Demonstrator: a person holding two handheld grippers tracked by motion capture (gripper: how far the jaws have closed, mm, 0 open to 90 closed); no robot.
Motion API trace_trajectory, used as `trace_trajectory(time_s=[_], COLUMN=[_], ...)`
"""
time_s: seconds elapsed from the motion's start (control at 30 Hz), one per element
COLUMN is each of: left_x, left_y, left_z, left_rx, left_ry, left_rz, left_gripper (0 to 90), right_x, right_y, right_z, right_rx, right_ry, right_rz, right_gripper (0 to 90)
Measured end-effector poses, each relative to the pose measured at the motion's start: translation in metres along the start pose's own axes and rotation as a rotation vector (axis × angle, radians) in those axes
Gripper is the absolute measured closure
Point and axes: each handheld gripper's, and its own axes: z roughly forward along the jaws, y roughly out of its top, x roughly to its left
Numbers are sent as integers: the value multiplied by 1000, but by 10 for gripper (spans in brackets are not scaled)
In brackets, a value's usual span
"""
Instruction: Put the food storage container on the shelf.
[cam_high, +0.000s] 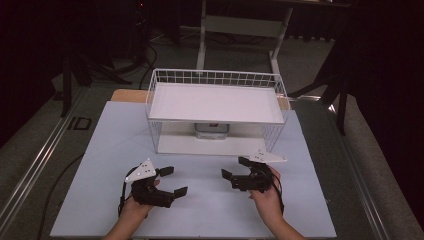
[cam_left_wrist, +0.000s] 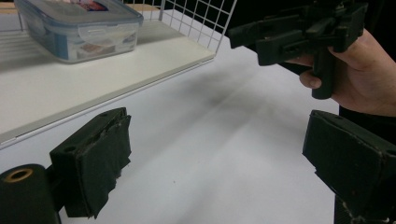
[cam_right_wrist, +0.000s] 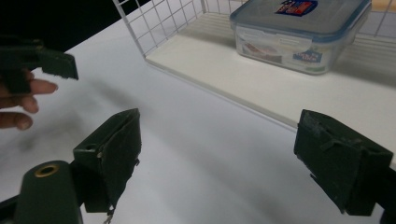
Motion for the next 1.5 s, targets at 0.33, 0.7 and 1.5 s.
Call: trace_trajectory(time_s=[0.33,0.7,1.5], left_x=[0,-1,-6], left_y=[0,-1,-5], left_z=[-1,2,5], left_rx=[-2,9,18], left_ry=[0,-6,-43], left_rz=[2,14,81], left_gripper=[86,86,86], right_x=[2,-2,-28], right_y=[-11,-27,-41], right_z=[-25,-38,-33], right_rx=[3,-23,-33], right_ry=[7,8,129], right_rz=[-5,-13,-136], right_gripper=[149,152,176])
